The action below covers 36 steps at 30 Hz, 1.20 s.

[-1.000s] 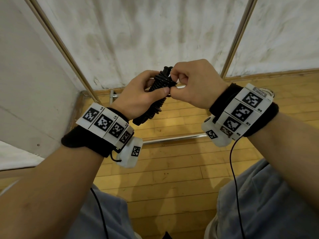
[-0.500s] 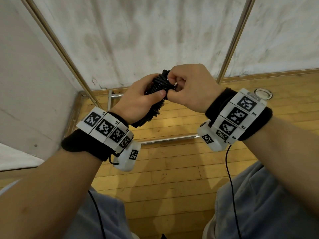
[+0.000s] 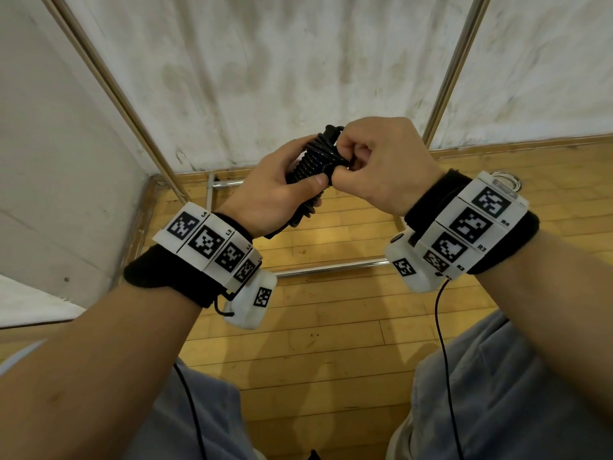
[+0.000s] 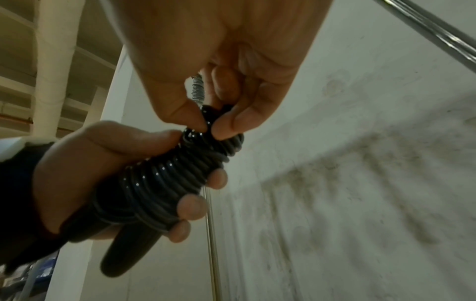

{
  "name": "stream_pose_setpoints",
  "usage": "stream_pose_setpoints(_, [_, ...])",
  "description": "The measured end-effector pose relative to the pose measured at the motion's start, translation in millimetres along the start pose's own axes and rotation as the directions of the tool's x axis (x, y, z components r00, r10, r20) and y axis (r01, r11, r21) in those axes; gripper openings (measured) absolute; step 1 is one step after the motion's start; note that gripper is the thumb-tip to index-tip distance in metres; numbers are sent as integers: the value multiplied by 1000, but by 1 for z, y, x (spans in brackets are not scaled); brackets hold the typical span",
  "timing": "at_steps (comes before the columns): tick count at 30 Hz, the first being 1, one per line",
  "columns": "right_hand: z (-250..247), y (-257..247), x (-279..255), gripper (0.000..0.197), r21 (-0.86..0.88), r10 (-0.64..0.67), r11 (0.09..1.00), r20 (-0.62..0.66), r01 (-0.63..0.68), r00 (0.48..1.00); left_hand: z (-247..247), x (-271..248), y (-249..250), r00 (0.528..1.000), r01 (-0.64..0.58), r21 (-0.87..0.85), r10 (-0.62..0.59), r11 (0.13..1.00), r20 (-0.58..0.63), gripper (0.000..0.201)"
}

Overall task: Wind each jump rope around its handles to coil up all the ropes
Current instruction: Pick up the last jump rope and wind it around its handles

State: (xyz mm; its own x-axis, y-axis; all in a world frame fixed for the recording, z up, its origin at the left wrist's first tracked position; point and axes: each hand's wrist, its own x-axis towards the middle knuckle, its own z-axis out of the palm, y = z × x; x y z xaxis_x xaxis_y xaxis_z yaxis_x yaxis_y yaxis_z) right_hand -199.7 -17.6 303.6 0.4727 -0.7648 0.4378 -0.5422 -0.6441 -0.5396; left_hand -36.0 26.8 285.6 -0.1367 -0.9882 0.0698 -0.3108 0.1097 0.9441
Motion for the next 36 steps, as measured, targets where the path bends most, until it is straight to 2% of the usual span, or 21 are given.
stream_pose_setpoints(5, [3, 2, -4, 13, 6, -14, 1000, -3, 14, 1000, 3, -2, 2, 997, -8, 35, 11, 999, -73, 21])
stream_pose_setpoints(15, [9, 5, -8, 12, -41, -33, 999, -4, 32, 999, 8, 0, -1, 989, 26, 50, -18, 998, -150, 20])
stream_pose_setpoints(19, [12, 6, -12, 20, -37, -25, 999, 72, 27, 997, 9, 1, -4, 984, 81, -12, -82, 997, -156, 27])
stream_pose_setpoints(22, [10, 6, -12, 20, -84, -29, 996, 87, 36, 996, 11, 2, -4, 989, 104, -62, -110, 993, -96, 24])
stream_pose_setpoints(24, [7, 5, -12, 18, -95, -47, 994, 74, 53, 996, 12, 2, 0, 988, 140, -183, -150, 973, -43, 25])
stream_pose_setpoints(25, [6, 5, -12, 18, -95, -55, 994, 70, 61, 996, 13, 3, 2, 984, 168, -230, -178, 958, -22, 34])
stream_pose_setpoints(28, [7, 2, -12, 17, -122, -47, 991, 56, 54, 997, 18, 6, 4, 975, 210, -165, -219, 964, -36, 50])
stream_pose_setpoints(33, [11, 1, -13, 18, -230, -7, 973, 74, 24, 997, 23, 10, -1, 957, 243, -136, -260, 960, -126, 44])
stream_pose_setpoints(36, [14, 0, -13, 20, -281, 13, 960, 74, 9, 997, 23, 11, -3, 946, 277, -128, -294, 952, -136, 45])
